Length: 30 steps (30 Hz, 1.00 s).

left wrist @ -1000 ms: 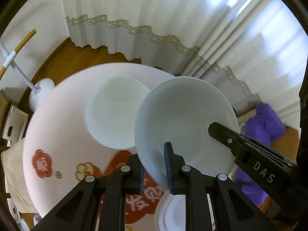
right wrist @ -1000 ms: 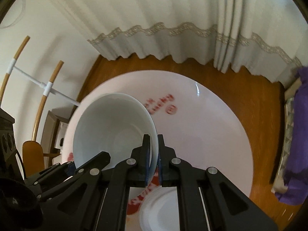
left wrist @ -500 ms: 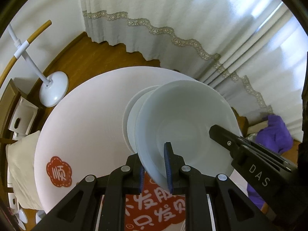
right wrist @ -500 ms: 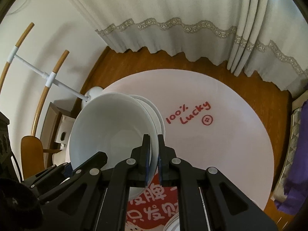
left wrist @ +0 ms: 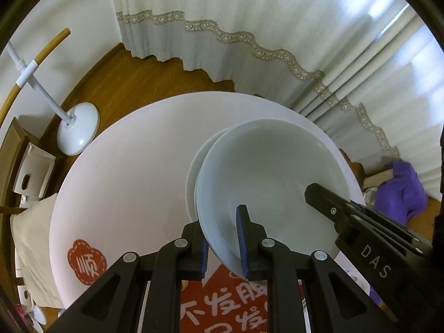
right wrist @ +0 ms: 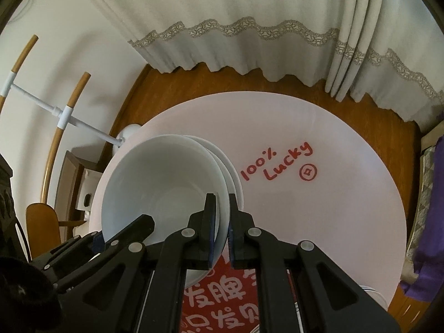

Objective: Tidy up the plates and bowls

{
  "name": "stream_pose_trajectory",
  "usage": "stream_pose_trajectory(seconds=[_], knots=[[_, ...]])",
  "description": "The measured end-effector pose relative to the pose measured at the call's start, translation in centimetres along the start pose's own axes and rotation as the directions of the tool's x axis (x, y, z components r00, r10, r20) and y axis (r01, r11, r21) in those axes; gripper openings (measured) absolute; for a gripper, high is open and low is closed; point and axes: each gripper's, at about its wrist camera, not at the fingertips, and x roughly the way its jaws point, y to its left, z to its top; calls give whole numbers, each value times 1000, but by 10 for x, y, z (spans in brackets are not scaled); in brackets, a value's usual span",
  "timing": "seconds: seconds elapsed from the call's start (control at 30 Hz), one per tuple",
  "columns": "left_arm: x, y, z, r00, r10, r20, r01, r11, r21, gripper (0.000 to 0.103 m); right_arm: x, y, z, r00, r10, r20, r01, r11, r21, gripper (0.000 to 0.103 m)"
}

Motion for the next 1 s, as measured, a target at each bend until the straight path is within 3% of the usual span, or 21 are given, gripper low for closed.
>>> stream_pose_trajectory(seconds=[1.0], knots=[[-3, 17, -17, 1000, -7, -10, 8, 999, 51, 14, 4, 11, -20, 1000, -1, -28, 2, 999, 46, 8]])
